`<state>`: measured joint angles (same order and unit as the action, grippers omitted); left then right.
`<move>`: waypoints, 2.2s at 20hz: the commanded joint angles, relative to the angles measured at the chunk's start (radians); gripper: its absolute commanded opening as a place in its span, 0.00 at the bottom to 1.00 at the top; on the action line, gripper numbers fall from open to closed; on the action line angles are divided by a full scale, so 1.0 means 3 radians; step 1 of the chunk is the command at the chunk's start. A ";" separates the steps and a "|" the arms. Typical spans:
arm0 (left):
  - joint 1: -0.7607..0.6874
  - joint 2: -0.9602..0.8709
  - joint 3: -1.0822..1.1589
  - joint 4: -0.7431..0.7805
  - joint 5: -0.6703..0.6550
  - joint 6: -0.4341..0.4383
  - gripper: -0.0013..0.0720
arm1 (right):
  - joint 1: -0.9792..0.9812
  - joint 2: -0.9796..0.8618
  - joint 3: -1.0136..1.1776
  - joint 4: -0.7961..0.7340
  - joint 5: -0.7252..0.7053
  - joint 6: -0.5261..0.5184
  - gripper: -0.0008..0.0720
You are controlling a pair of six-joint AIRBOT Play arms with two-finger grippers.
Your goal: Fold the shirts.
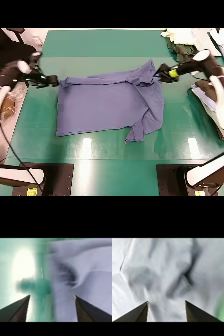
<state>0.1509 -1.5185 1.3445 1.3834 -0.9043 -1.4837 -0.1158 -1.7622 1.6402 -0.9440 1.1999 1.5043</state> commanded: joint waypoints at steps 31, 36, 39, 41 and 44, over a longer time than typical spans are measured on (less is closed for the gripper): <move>0.0954 0.1367 -0.1918 -0.0992 -0.1396 0.0584 0.86 | -0.0303 0.2096 -0.4011 0.1167 -0.0075 -0.0988 0.54; 0.0954 0.1367 -0.2015 -0.1058 -0.1371 0.0586 0.86 | -0.0312 0.2510 -0.4241 0.1256 -0.0716 -0.0828 0.53; 0.0952 0.1371 -0.2190 -0.1110 -0.1303 0.0587 0.86 | -0.0312 0.2407 -0.4239 0.1410 -0.0870 -0.0852 0.53; 0.0954 0.1375 -0.2256 -0.1172 -0.1287 0.0608 0.86 | -0.0310 0.2239 -0.4239 0.1532 -0.0807 -0.0968 0.53; 0.0954 0.1375 -0.2262 -0.1183 -0.1317 0.0607 0.86 | -0.0310 0.2074 -0.4239 0.1895 -0.0635 -0.1307 0.13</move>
<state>0.4362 -1.1072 0.6785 1.0409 -1.2972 -1.3067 -0.2089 -1.1019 0.3706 -0.4728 0.9802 1.1923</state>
